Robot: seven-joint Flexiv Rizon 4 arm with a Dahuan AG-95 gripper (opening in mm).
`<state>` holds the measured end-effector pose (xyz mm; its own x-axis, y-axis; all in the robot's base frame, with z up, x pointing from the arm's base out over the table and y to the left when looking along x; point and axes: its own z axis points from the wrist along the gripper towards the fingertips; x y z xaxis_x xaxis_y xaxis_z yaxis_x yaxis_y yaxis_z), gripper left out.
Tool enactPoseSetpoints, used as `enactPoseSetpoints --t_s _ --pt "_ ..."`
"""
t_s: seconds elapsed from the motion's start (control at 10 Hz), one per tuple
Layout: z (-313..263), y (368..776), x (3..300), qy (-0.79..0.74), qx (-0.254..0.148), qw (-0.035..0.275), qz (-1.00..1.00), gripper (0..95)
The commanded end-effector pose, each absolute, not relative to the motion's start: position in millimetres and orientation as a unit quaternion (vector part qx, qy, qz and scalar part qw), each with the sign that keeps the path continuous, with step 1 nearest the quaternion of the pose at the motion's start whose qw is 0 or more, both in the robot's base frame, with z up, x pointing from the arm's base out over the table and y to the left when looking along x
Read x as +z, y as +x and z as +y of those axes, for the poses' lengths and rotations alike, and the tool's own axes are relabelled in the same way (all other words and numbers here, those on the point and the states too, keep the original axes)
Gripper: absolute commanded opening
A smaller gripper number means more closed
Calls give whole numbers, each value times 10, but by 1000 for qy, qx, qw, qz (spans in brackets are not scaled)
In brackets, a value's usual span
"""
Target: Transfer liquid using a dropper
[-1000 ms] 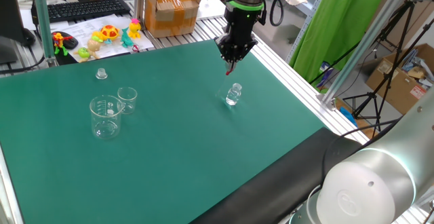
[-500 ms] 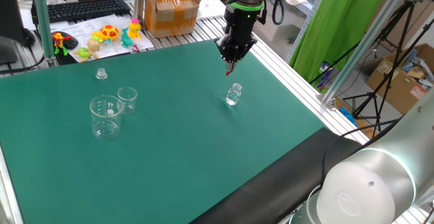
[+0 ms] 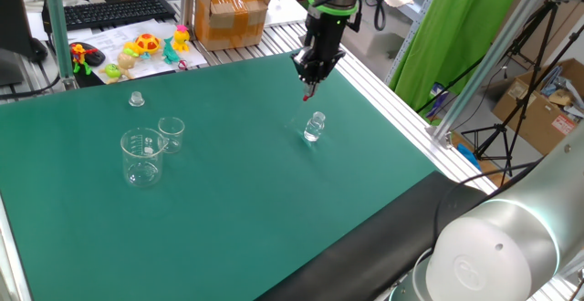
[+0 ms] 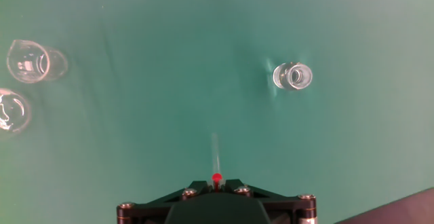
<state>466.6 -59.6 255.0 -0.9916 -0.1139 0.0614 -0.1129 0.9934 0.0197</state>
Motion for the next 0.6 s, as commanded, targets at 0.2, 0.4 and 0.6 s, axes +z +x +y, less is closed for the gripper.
enactPoseSetpoints --t_s 0.2,0.4,0.6 --pt "-596 4669 2548 80 -14 16 -997 0" --pt "-596 4669 2548 85 -18 10 -996 0" --pt "-596 4669 2548 88 -21 4 -996 0"
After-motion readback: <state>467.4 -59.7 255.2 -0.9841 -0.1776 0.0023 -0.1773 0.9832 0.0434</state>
